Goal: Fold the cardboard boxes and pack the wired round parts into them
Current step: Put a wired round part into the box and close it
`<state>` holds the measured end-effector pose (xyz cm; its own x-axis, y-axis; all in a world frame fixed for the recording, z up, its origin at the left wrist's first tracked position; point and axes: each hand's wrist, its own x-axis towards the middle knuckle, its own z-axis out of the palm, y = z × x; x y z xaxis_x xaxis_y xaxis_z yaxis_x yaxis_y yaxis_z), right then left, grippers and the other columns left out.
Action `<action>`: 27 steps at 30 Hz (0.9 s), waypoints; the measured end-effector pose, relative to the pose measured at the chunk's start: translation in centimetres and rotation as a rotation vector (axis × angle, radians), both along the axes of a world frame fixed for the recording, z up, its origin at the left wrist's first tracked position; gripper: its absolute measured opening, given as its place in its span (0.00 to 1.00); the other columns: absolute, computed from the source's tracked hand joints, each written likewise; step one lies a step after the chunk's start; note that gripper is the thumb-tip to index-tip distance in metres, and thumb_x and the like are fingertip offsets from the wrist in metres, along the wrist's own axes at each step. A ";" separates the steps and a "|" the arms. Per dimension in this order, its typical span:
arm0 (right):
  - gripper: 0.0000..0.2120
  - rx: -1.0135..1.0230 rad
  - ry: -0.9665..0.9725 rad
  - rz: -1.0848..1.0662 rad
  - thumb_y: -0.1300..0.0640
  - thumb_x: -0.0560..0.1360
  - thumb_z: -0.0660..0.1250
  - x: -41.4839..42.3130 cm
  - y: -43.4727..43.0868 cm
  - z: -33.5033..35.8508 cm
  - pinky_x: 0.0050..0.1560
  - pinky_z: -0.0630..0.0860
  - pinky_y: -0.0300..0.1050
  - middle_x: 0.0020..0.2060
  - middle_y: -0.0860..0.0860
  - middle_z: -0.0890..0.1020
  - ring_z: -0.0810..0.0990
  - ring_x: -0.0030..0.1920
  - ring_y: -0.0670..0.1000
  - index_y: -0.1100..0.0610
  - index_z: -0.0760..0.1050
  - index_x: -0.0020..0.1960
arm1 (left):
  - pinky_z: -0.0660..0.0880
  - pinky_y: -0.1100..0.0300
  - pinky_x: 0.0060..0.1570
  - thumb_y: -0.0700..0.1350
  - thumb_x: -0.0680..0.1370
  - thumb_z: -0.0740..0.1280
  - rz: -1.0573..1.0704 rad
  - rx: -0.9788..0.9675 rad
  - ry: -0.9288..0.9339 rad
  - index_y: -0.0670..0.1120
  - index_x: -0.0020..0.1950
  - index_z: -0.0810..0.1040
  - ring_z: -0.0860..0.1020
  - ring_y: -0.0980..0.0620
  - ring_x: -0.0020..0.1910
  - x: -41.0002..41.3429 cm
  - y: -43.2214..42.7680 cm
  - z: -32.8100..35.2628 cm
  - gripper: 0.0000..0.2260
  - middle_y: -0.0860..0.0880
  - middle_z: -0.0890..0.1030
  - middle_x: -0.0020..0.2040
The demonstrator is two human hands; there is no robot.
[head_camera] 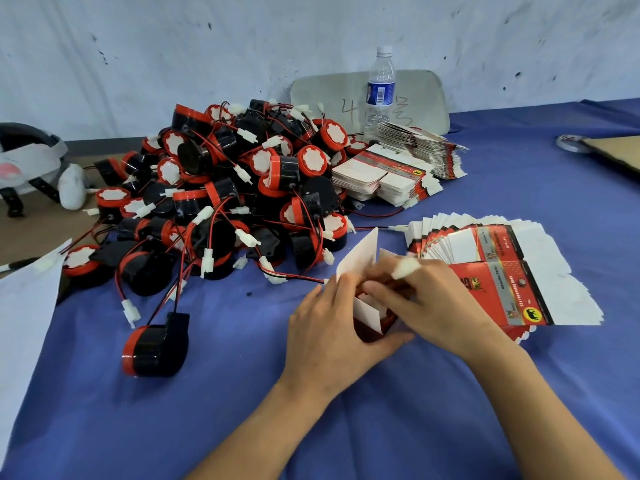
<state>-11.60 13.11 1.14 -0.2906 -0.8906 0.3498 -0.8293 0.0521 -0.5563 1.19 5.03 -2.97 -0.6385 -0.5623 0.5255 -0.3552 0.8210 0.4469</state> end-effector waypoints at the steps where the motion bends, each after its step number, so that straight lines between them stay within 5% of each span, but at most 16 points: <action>1: 0.04 -0.009 0.007 -0.005 0.56 0.77 0.67 0.0 0.0 -0.1 0.38 0.73 0.41 0.37 0.45 0.80 0.78 0.38 0.44 0.55 0.80 0.46 | 0.73 0.58 0.33 0.72 0.66 0.62 0.009 -0.006 -0.012 0.51 0.52 0.72 0.78 0.52 0.40 0.0 0.0 0.0 0.28 0.56 0.78 0.44; 3: 0.05 -0.039 0.023 -0.014 0.57 0.78 0.66 0.2 -0.1 -0.2 0.37 0.74 0.47 0.35 0.49 0.81 0.78 0.35 0.47 0.56 0.78 0.44 | 0.72 0.59 0.29 0.68 0.68 0.63 0.007 -0.010 -0.004 0.49 0.50 0.72 0.78 0.51 0.37 0.0 -0.2 0.0 0.24 0.53 0.78 0.49; 6: 0.14 -0.075 0.026 -0.035 0.53 0.79 0.60 0.6 0.0 -0.2 0.33 0.70 0.43 0.28 0.47 0.79 0.74 0.28 0.46 0.58 0.75 0.38 | 0.73 0.58 0.25 0.57 0.74 0.64 -0.033 -0.013 0.052 0.48 0.44 0.75 0.78 0.53 0.37 0.2 -0.5 0.3 0.13 0.51 0.71 0.67; 8: 0.16 -0.099 -0.038 -0.046 0.53 0.78 0.56 1.1 0.0 -0.1 0.31 0.64 0.37 0.25 0.44 0.74 0.73 0.28 0.46 0.53 0.71 0.33 | 0.77 0.56 0.29 0.48 0.75 0.64 -0.032 -0.092 0.107 0.47 0.45 0.79 0.79 0.50 0.52 0.4 -0.6 0.3 0.06 0.50 0.60 0.76; 10: 0.16 -0.129 -0.044 -0.054 0.54 0.79 0.56 1.5 -0.2 -0.1 0.31 0.63 0.33 0.25 0.41 0.71 0.72 0.29 0.43 0.47 0.65 0.32 | 0.79 0.46 0.45 0.44 0.77 0.63 -0.015 -0.191 0.136 0.46 0.46 0.81 0.69 0.43 0.69 0.4 -0.5 0.1 0.08 0.49 0.57 0.77; 12: 0.14 -0.127 -0.012 -0.069 0.57 0.80 0.57 1.7 -0.4 -0.4 0.33 0.68 0.40 0.30 0.44 0.73 0.72 0.30 0.46 0.53 0.69 0.35 | 0.69 0.33 0.61 0.43 0.76 0.62 -0.003 -0.256 0.079 0.46 0.43 0.81 0.62 0.41 0.73 0.4 -0.2 0.1 0.09 0.51 0.58 0.77; 15: 0.07 -0.126 -0.042 -0.070 0.60 0.80 0.59 1.3 -0.6 -1.0 0.35 0.69 0.51 0.34 0.51 0.75 0.73 0.33 0.52 0.61 0.70 0.44 | 0.57 0.26 0.65 0.44 0.70 0.68 0.046 -0.308 -0.050 0.49 0.36 0.78 0.60 0.40 0.75 0.4 0.1 0.2 0.02 0.53 0.59 0.78; 21: 0.04 -0.275 -0.014 -0.074 0.61 0.77 0.68 1.4 -0.5 -0.8 0.35 0.73 0.43 0.35 0.50 0.79 0.76 0.33 0.48 0.60 0.75 0.44 | 0.59 0.25 0.63 0.62 0.70 0.65 0.065 -0.254 -0.142 0.54 0.42 0.81 0.64 0.41 0.74 0.5 0.1 1.0 0.13 0.53 0.60 0.78; 24: 0.06 -0.448 -0.141 -0.107 0.55 0.74 0.70 1.2 -0.2 -0.3 0.36 0.77 0.39 0.35 0.47 0.81 0.80 0.35 0.47 0.57 0.77 0.44 | 0.61 0.26 0.62 0.63 0.70 0.68 0.080 -0.218 -0.145 0.53 0.40 0.80 0.64 0.40 0.73 0.5 -0.4 0.9 0.14 0.51 0.61 0.77; 27: 0.08 -0.536 -0.270 -0.169 0.48 0.74 0.67 0.9 0.1 0.1 0.38 0.79 0.45 0.35 0.46 0.82 0.83 0.35 0.48 0.52 0.76 0.44 | 0.62 0.27 0.62 0.58 0.70 0.74 0.049 -0.131 -0.092 0.50 0.35 0.78 0.65 0.40 0.73 0.4 -0.7 0.9 0.14 0.55 0.57 0.77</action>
<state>-10.65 13.20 1.28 -0.5524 -0.5454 0.6304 -0.6608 -0.1744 -0.7300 1.60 4.31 -2.08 -0.6606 -0.5245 0.5372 -0.4309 0.8508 0.3007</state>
